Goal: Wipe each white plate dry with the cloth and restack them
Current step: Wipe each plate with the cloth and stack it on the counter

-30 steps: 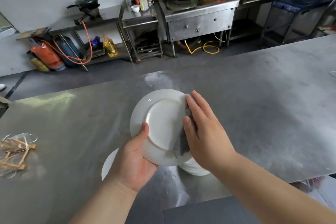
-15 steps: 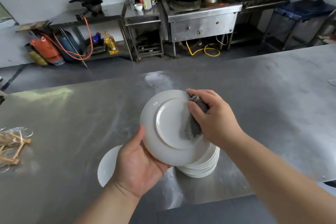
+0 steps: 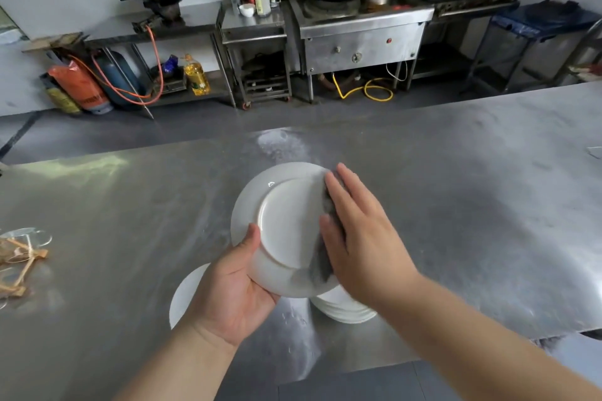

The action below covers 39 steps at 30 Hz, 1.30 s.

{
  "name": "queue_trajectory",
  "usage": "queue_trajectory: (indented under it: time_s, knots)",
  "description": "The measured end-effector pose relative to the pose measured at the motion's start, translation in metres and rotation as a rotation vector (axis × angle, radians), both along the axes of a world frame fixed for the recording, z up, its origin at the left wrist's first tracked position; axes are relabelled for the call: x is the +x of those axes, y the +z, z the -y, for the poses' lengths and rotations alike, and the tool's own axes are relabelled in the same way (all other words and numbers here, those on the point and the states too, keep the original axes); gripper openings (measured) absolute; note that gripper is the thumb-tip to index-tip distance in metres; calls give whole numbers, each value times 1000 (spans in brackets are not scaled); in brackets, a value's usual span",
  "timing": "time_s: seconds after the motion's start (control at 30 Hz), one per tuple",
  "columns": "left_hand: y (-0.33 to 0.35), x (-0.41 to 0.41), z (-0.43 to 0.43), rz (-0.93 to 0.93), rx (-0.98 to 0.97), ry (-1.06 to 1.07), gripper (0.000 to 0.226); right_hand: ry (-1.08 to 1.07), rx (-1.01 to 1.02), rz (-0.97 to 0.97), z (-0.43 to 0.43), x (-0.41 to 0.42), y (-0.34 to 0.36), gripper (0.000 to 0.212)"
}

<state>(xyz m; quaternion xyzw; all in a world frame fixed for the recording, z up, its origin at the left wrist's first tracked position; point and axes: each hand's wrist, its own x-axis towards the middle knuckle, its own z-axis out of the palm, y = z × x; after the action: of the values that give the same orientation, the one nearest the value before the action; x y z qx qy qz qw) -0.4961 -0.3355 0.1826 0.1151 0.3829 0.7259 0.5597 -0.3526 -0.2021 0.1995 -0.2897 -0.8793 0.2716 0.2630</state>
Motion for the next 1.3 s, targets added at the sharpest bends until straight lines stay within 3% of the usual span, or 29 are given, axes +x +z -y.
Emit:
queue_trajectory:
  time_s: [0.17,0.33,0.47,0.57,0.7,0.87,1.0,1.17,1.3]
  knots:
    - [6,8,-10,57,64,11,51,11,-20,-17,-47,-26,26,49]
    - [15,6,-17,67,82,14,56,-100,-211,-297,15,-8,-10,60]
    - [24,7,-14,51,109,-27,52,-113,-214,-405,-7,-8,-7,54]
    - [35,-5,-10,25,118,-5,63,-9,-146,-353,-46,-13,25,44]
    - [34,-7,-14,-105,-5,-8,48,144,-98,-158,-63,-19,42,35]
    - [17,-2,-19,-104,-55,75,53,-105,-152,-161,-4,-6,-9,50]
    - [7,2,-23,-48,-27,98,55,-104,-249,-92,32,1,-34,71]
    - [6,10,-32,12,22,90,54,-207,-250,-180,-37,-21,-5,53]
    - [0,15,-35,36,10,93,58,-267,-259,-264,-13,-12,-14,51]
